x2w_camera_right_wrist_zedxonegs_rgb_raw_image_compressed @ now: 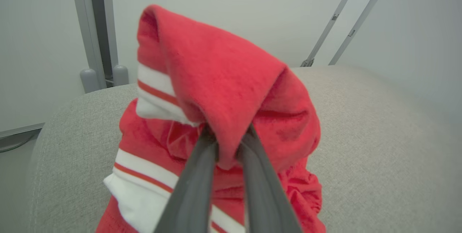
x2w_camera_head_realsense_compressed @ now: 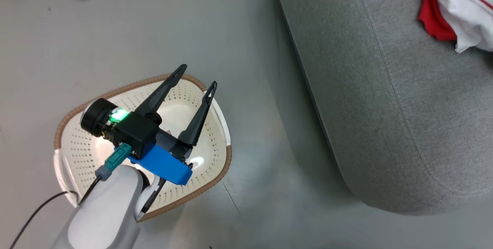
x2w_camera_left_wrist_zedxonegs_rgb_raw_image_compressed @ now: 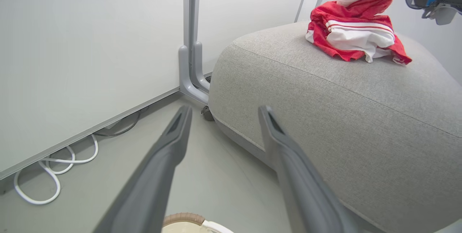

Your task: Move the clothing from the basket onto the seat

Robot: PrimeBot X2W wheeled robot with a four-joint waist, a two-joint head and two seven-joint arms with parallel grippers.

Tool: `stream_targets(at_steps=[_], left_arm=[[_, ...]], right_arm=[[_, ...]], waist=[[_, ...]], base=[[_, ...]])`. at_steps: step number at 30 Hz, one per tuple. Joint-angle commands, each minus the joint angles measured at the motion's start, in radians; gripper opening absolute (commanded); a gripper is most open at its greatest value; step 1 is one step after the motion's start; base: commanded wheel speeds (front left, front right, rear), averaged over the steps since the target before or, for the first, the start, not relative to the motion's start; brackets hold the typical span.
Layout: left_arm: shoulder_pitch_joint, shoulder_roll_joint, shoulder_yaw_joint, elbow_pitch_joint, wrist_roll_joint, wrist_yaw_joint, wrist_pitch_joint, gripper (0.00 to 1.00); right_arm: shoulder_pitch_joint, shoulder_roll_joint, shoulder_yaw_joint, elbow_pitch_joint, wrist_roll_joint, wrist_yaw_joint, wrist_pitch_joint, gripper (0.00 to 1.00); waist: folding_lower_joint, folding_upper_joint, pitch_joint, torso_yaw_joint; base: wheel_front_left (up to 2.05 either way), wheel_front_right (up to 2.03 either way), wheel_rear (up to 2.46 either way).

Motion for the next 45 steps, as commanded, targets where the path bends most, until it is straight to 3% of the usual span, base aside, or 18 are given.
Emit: stream_targets(at_steps=[1,11,20,30,38,45], left_arm=[[0.013,-0.005,-0.001,0.006,-0.004,0.002,-0.006,1.00],[0.132,-0.089,0.048,0.036,-0.035,-0.001,-0.007,1.00],[0.295,-0.146,0.138,0.078,-0.048,-0.004,-0.006,1.00],[0.413,-0.177,0.260,0.082,-0.035,-0.004,-0.006,1.00],[0.459,-0.199,0.352,0.085,-0.019,0.004,-0.006,1.00],[0.473,-0.207,0.407,0.097,0.000,0.004,-0.006,1.00]], right_arm=[[0.023,0.000,0.001,0.000,-0.007,-0.001,-0.006,1.00],[0.141,0.005,0.103,-0.025,-0.052,-0.001,-0.006,1.00],[0.326,0.040,0.241,-0.110,0.020,-0.001,-0.002,1.00],[0.629,0.105,0.350,-0.417,0.143,-0.001,0.046,1.00],[0.866,0.184,0.351,-0.685,0.186,-0.001,0.121,1.00],[0.992,0.240,0.328,-0.835,0.163,-0.001,0.163,1.00]], waist=[[-0.0001,0.0000,-0.045,0.013],[-0.0001,0.0000,-0.263,0.070],[-0.0001,0.0000,-0.461,0.134],[-0.0001,0.0000,-0.553,0.199],[-0.0001,0.0000,-0.585,0.243],[-0.0001,0.0000,-0.598,0.268]], base=[[0.00,0.00,0.00],[0.00,0.00,0.00],[0.00,0.00,0.00],[0.00,0.00,0.00],[0.00,0.00,0.00],[0.00,0.00,0.00]])
